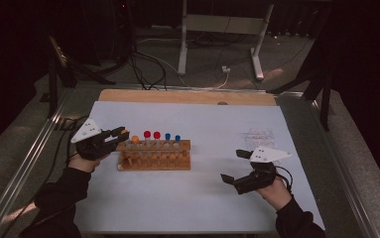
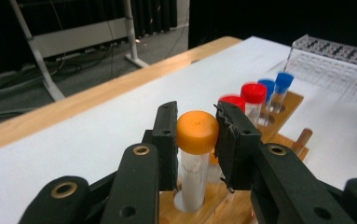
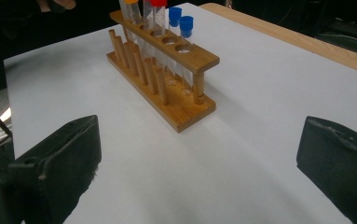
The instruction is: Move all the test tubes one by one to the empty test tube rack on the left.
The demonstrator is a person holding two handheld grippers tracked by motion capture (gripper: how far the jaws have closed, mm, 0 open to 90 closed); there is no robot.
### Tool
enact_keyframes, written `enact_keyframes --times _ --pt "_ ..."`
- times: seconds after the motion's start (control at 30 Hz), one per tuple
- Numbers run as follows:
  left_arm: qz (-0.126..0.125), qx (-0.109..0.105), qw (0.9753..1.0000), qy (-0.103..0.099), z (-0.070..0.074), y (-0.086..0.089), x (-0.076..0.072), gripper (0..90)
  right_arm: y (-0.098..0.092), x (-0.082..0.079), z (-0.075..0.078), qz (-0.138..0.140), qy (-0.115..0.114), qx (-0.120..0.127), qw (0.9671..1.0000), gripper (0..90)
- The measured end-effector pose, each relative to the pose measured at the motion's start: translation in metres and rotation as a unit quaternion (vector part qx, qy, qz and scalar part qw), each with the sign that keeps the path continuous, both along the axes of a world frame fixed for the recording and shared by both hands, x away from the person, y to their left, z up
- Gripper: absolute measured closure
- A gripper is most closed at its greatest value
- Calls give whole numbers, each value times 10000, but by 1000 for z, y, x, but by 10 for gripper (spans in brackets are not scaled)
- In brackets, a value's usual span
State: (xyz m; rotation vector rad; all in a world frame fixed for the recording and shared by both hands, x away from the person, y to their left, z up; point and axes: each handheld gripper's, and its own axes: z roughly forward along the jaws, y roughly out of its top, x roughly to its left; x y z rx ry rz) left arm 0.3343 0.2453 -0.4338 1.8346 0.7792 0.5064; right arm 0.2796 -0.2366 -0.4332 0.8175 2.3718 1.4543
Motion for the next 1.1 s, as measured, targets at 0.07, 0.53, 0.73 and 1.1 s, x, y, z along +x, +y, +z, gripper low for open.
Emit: enact_keyframes --times 0.07,0.53,0.73,1.1 --pt "-1 44 10000 26 -4 0 0 717 0 0 0 0 -4 -3 10000 0" --pt "-77 138 9998 155 -19 1 1 708 0 0 -1 -1 26 2 10000 0" --pt "-400 -50 9987 301 -13 5 -7 415 0 0 -1 6 35 -7 10000 0" --pt "-868 -301 9941 571 -10 7 -35 19 -1 1 -5 -78 31 -43 10000 0"
